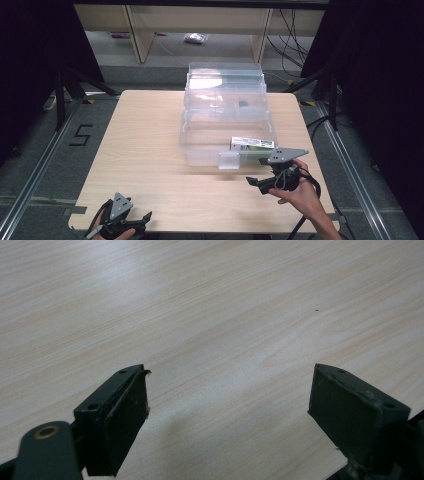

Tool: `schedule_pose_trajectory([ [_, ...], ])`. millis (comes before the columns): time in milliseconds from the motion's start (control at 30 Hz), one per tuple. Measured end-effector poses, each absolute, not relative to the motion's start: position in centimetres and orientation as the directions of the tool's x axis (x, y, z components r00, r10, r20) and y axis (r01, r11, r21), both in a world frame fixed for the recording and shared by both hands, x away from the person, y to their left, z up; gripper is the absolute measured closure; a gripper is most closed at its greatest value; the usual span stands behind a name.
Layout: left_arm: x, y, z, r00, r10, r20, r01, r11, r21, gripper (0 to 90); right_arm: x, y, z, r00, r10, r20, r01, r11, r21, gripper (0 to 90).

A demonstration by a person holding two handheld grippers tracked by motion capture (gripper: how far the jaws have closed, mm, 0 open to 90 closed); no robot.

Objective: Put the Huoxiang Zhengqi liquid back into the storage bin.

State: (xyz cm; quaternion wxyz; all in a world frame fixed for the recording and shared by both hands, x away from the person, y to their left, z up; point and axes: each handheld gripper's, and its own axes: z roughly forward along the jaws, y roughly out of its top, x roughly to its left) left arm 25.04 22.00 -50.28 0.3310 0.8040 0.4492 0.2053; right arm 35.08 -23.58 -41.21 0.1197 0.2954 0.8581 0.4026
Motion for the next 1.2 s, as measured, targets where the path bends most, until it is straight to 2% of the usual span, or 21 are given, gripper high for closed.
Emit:
schedule_pose_trajectory([
  [733,25.0,22.0,-50.2,0.508,0.861,0.029,0.587,-0.371,0.719,15.2,33.2,-24.1,-42.9,-0.8,0.598,0.058,0.43,0.502,0.75,22.0],
  [1200,24.9,22.0,-50.2,0.508,0.861,0.03,0.588,-0.372,0.718,15.2,32.5,-24.6,-44.0,-0.792,0.607,0.064,0.441,0.497,0.747,18.6],
])
